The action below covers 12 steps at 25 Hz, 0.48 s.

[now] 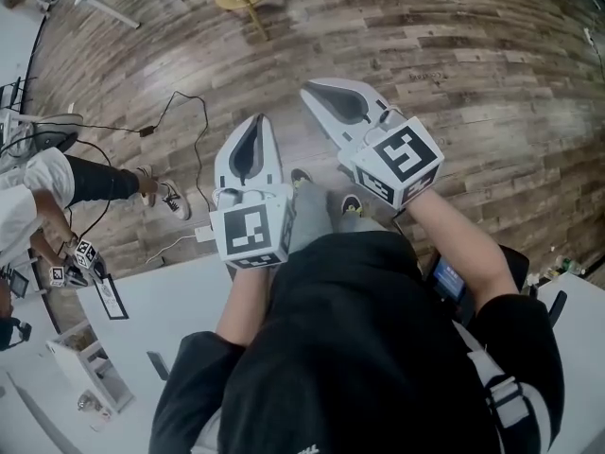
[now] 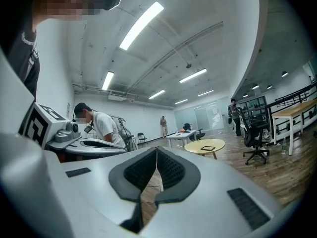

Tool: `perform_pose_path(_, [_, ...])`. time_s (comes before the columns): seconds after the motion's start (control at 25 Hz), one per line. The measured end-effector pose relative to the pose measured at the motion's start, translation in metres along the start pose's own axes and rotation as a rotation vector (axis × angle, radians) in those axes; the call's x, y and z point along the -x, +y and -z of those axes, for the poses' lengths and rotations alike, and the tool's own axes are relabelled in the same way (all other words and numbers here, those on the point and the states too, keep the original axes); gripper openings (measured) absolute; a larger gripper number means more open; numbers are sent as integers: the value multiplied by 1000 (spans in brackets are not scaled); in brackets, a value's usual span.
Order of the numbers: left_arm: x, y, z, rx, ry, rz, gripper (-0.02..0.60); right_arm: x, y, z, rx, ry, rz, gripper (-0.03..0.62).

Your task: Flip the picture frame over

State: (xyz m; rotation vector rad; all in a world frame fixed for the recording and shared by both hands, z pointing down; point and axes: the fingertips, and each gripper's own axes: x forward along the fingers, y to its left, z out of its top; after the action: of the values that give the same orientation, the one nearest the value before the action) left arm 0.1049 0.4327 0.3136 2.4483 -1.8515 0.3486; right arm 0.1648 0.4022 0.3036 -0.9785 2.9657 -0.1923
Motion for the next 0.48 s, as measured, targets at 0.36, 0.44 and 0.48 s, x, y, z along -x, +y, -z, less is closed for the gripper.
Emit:
perform_pose_path(0.36, [-62, 68, 1, 21, 7, 24, 23, -86, -27, 3, 8, 40, 5, 20])
perform_pose_path(0.44, [-79, 83, -1, 21, 5, 28, 23, -106, -37, 1, 7, 41, 8, 20])
perform_pose_path(0.48, [-87, 91, -2, 21, 4, 29, 23, -116, -42, 1, 7, 43, 11, 20])
